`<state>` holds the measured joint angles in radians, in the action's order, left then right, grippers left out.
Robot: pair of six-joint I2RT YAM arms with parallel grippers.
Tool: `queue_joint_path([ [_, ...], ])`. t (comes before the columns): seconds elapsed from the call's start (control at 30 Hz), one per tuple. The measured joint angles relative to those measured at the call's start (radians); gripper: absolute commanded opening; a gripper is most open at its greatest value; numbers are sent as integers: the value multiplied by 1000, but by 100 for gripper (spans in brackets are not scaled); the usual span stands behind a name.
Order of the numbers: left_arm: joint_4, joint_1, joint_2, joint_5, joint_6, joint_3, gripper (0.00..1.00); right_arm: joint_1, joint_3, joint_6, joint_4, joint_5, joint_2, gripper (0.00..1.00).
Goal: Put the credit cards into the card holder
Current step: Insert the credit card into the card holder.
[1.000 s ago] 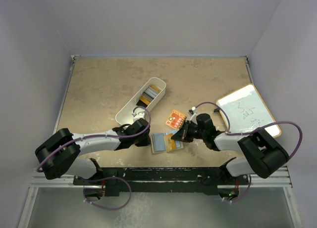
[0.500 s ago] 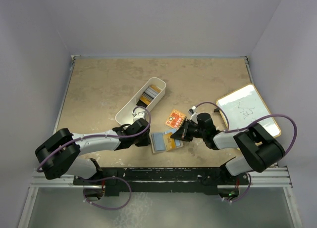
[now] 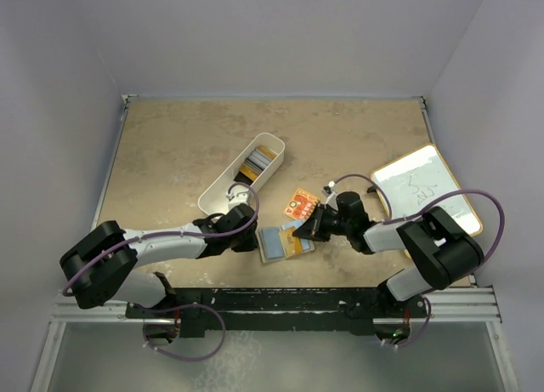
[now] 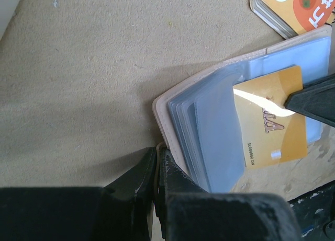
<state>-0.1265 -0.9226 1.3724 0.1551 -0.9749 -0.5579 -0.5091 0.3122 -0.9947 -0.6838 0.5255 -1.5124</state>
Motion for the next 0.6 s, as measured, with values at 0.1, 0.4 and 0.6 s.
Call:
queue_joint_path([
  [0.1, -2, -1, 0, 5, 2, -1, 0, 0, 25, 20, 26, 2, 0, 0],
  [0.4, -13, -2, -6, 20, 2, -1, 0, 3, 44, 49, 57, 11, -21, 0],
  [0.6, -31, -2, -4, 36, 22, -10, 0, 15, 87, 82, 109, 47, -32, 0],
])
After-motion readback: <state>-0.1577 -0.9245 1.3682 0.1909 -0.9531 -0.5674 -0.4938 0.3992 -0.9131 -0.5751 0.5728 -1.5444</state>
